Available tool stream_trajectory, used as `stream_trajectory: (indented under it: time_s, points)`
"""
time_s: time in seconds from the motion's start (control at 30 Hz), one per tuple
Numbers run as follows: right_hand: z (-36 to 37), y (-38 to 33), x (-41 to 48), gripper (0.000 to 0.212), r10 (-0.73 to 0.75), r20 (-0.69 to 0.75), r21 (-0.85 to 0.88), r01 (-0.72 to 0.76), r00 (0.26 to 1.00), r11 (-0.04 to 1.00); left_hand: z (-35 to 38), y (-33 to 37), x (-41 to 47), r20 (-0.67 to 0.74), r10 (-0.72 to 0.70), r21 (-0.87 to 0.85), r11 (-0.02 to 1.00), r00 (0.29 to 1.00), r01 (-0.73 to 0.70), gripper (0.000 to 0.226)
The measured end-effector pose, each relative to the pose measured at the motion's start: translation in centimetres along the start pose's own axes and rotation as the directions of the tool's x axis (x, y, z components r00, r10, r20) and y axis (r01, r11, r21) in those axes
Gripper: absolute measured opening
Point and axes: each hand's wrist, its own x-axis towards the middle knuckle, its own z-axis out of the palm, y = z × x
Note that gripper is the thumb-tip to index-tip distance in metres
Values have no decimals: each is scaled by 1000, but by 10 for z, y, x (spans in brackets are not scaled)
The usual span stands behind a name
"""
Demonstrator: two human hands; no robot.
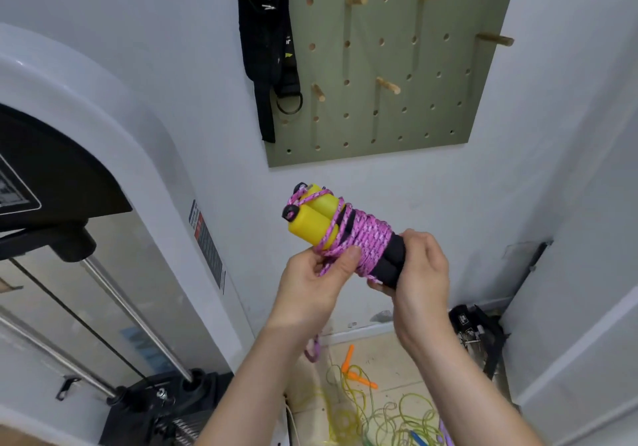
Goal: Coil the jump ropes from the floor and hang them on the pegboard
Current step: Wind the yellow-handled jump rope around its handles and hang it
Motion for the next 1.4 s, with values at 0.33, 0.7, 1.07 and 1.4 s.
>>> stream_trajectory:
  time_s: [0.33,0.7,1.07,1.4]
  points:
    - [-4,-48,-11,27,172,750,-287,80,639,955,-39,7,5,408,-37,119,993,912,-13,22]
    - [-19,-25,7,58,69,636,-442,289,768,849,-64,20,4,127,239,694,672,963,-258,7]
    - [-15,-20,-6,61,-70,620,-624,545,782,560,-39,27,-3,12,116,481,870,993,-108,14]
    - [-11,-23,-3,52,86,592,-622,387,801,681,-35,24,3,54,28,287,957,998,-42,16]
